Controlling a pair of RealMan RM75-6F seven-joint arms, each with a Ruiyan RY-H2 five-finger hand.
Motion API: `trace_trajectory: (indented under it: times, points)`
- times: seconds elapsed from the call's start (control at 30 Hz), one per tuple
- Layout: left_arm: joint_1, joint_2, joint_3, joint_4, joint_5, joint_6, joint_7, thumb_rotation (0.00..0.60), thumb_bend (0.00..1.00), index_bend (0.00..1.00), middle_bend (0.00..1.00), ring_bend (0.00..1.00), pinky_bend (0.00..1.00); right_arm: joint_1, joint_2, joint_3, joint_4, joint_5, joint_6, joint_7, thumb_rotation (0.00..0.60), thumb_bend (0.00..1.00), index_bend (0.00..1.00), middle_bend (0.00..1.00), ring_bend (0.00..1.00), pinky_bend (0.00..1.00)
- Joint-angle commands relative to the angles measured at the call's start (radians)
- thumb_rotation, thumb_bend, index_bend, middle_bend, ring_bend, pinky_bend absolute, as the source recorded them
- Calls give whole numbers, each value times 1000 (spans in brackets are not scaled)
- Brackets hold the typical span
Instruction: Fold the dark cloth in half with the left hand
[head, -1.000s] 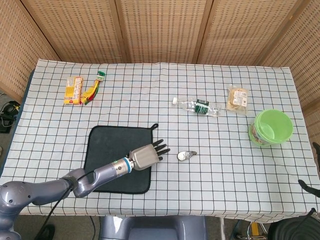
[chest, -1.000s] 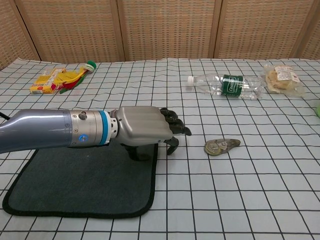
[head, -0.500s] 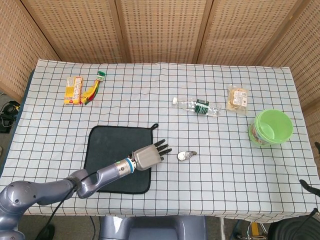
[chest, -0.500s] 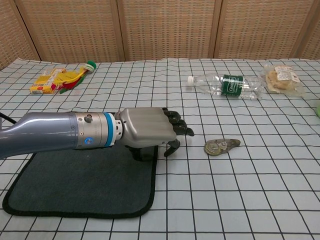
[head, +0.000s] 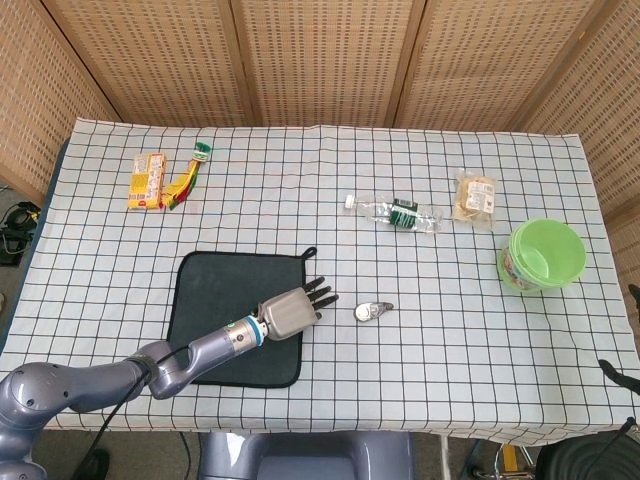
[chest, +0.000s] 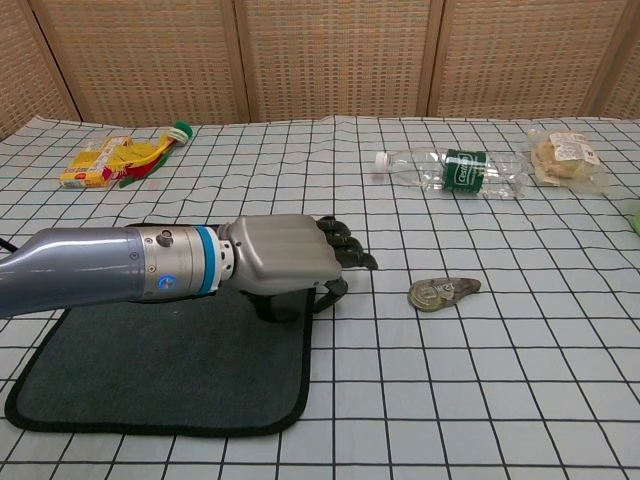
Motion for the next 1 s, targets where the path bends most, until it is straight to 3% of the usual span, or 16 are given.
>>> trace_trajectory:
  times: [0.03,0.63,1.0]
  points:
    - [1,0,2,-1,-5,3,2,600,413,514,0,0,0,0,0,-1,-1,-1,0,0,600,0,0,0,0,0]
    - [21,16,20,-10,-17,53,-14,600,416,629,0,0,0,-2,2,-2,-1,-7,4,5,600,0,0,0,0,0]
    - [107,116,73,-52,32,211,-83,600,416,645,0,0,0,-5,5,-7,-9,-20,11,6,600,0,0,0,0,0]
